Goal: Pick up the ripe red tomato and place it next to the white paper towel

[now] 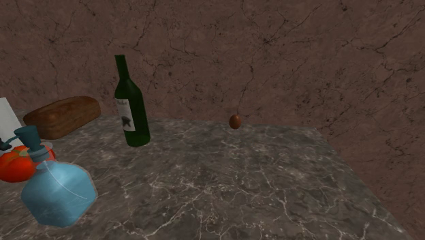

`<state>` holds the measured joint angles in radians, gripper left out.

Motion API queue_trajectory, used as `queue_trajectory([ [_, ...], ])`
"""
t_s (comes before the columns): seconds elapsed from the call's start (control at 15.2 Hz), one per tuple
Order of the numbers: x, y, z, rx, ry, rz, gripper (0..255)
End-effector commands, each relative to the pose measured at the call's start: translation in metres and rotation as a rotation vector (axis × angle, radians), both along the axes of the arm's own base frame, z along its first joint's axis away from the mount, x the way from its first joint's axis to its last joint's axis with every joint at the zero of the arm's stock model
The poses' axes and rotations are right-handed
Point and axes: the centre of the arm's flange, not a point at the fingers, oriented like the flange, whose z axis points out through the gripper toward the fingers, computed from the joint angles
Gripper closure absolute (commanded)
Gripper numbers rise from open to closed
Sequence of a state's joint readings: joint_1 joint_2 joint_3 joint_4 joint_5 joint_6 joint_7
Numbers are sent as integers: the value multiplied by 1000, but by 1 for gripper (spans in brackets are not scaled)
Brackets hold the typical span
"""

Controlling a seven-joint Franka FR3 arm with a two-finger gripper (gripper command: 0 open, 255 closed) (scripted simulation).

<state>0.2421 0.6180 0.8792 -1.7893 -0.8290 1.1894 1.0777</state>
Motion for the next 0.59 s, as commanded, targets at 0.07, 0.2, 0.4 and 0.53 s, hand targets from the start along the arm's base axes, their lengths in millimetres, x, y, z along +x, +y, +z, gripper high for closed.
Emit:
queue_trajectory([
  [0.07, 0, 0, 0, 0, 0, 0, 0],
  [0.2, 0, 0, 0, 0, 0, 0, 0],
  [0.4, -2, 22, 15, 0, 0, 0, 0],
  [0.53, -3, 42, 28, 0, 0, 0, 0],
])
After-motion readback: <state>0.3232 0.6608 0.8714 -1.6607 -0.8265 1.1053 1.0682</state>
